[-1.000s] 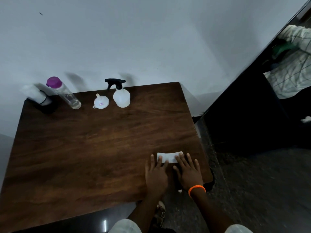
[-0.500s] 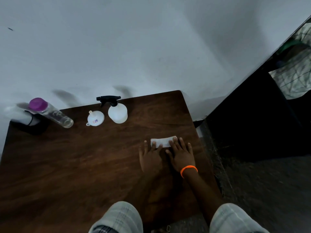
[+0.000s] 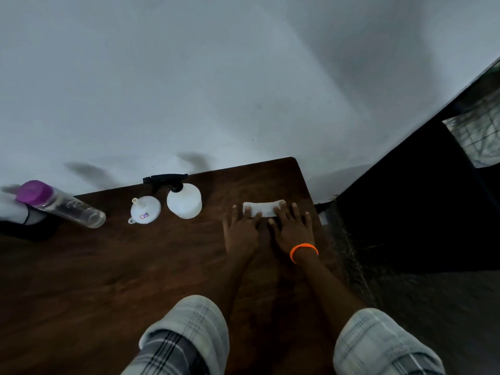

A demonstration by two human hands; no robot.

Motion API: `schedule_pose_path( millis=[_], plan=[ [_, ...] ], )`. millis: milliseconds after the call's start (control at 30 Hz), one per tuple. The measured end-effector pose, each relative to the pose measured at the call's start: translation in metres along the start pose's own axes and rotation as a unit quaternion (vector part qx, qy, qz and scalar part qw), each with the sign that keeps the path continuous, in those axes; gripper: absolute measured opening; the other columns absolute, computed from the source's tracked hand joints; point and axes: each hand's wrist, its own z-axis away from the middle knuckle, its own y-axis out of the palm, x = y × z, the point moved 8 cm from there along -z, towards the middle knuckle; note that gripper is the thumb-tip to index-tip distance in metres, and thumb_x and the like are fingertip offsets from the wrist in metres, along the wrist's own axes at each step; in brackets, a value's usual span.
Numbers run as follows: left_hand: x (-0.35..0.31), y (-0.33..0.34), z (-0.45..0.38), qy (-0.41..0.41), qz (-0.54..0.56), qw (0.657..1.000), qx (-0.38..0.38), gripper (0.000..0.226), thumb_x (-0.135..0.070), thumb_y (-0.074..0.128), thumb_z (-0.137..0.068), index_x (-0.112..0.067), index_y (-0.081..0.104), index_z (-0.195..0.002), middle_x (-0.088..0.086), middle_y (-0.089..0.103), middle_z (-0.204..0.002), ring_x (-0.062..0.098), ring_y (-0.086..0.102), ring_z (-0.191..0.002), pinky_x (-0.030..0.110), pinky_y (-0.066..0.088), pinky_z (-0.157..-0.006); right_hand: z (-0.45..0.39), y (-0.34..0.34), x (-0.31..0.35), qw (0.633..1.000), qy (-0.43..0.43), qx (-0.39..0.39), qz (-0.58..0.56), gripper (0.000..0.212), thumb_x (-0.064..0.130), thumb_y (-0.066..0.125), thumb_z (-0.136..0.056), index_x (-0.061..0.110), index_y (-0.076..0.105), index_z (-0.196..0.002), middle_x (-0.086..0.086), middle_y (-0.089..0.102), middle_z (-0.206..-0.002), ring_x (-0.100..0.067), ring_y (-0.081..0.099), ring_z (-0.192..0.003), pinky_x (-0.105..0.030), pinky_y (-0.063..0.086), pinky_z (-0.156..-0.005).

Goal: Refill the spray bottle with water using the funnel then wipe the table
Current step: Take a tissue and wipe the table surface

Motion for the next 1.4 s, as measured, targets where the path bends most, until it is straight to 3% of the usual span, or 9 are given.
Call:
schedule_pose_path(
  millis=[267, 533, 800, 1000, 1133, 1233, 1400],
  plan=[
    [-0.041, 0.0, -0.03, 0.038, 0.001, 0.999, 0.009, 0.057, -0.034, 0.038, -0.099, -0.04, 0.025, -0.154, 0.002, 0.012, -0.166, 0.031, -0.003, -0.153, 0.056, 0.003, -0.122, -0.018, -0.013, -0.042, 0.999, 0.039, -0.016, 0.0, 0.054, 0.051, 0.025, -0.105, 0.033, 0.024, -0.157, 0.005, 0.011, -0.168, -0.02, 0.002, -0.156, -0.054, -0.002, -0.123],
    [-0.079, 0.013, -0.021, 0.065, -0.018, 0.997, 0.037, 0.056, -0.053, 0.028, -0.102, -0.038, 0.022, -0.155, 0.003, 0.008, -0.167, 0.031, -0.004, -0.154, 0.054, -0.003, -0.121, 0.013, -0.007, -0.077, 0.997, 0.081, -0.013, 0.006, 0.056, 0.049, 0.026, -0.106, 0.028, 0.024, -0.158, 0.001, 0.009, -0.168, -0.021, 0.003, -0.156, -0.053, 0.001, -0.123],
    [-0.102, 0.038, 0.023, 0.088, -0.023, 0.992, 0.087, 0.058, -0.052, 0.03, -0.102, -0.038, 0.016, -0.156, 0.002, 0.005, -0.167, 0.031, -0.007, -0.153, 0.053, -0.004, -0.121, 0.072, 0.007, -0.102, 0.994, 0.106, -0.004, -0.014, 0.058, 0.053, 0.025, -0.105, 0.03, 0.022, -0.158, 0.004, 0.008, -0.168, -0.018, 0.002, -0.156, -0.049, -0.003, -0.123],
    [-0.117, 0.055, 0.085, 0.096, -0.018, 0.992, 0.081, 0.053, -0.034, 0.028, -0.103, -0.037, 0.022, -0.156, 0.001, 0.011, -0.166, 0.031, -0.003, -0.154, 0.053, -0.003, -0.121, 0.132, 0.019, -0.116, 0.994, 0.109, -0.004, 0.003, 0.081, 0.064, -0.004, -0.087, 0.034, 0.022, -0.158, 0.01, 0.007, -0.168, -0.018, 0.003, -0.156, -0.051, 0.002, -0.123],
    [-0.128, 0.069, 0.13, 0.097, -0.024, 0.99, 0.096, 0.068, -0.039, 0.004, -0.09, -0.036, 0.021, -0.156, 0.002, 0.01, -0.167, 0.031, -0.003, -0.154, 0.052, -0.003, -0.121, 0.174, 0.029, -0.126, 0.993, 0.115, 0.012, 0.003, 0.071, 0.062, 0.003, -0.093, 0.036, 0.02, -0.157, 0.011, 0.005, -0.168, -0.016, 0.002, -0.156, -0.049, 0.002, -0.123],
    [-0.137, 0.08, 0.159, 0.095, -0.045, 0.989, 0.104, 0.057, -0.03, 0.029, -0.101, -0.036, 0.018, -0.156, 0.001, 0.009, -0.167, 0.031, -0.006, -0.153, 0.052, -0.004, -0.121, 0.208, 0.039, -0.133, 0.993, 0.117, 0.019, 0.007, 0.061, 0.057, 0.014, -0.101, 0.035, 0.02, -0.158, 0.011, 0.005, -0.168, -0.016, 0.002, -0.156, -0.049, 0.002, -0.123],
    [-0.15, 0.1, 0.206, 0.094, -0.04, 0.987, 0.121, 0.058, -0.029, 0.033, -0.099, -0.036, 0.02, -0.156, 0.0, 0.011, -0.167, 0.03, -0.004, -0.154, 0.052, -0.001, -0.122, 0.259, 0.053, -0.144, 0.993, 0.116, 0.016, 0.003, 0.074, 0.063, 0.004, -0.091, 0.035, 0.024, -0.157, 0.009, 0.009, -0.167, -0.015, 0.005, -0.155, -0.049, 0.003, -0.123]
  ],
)
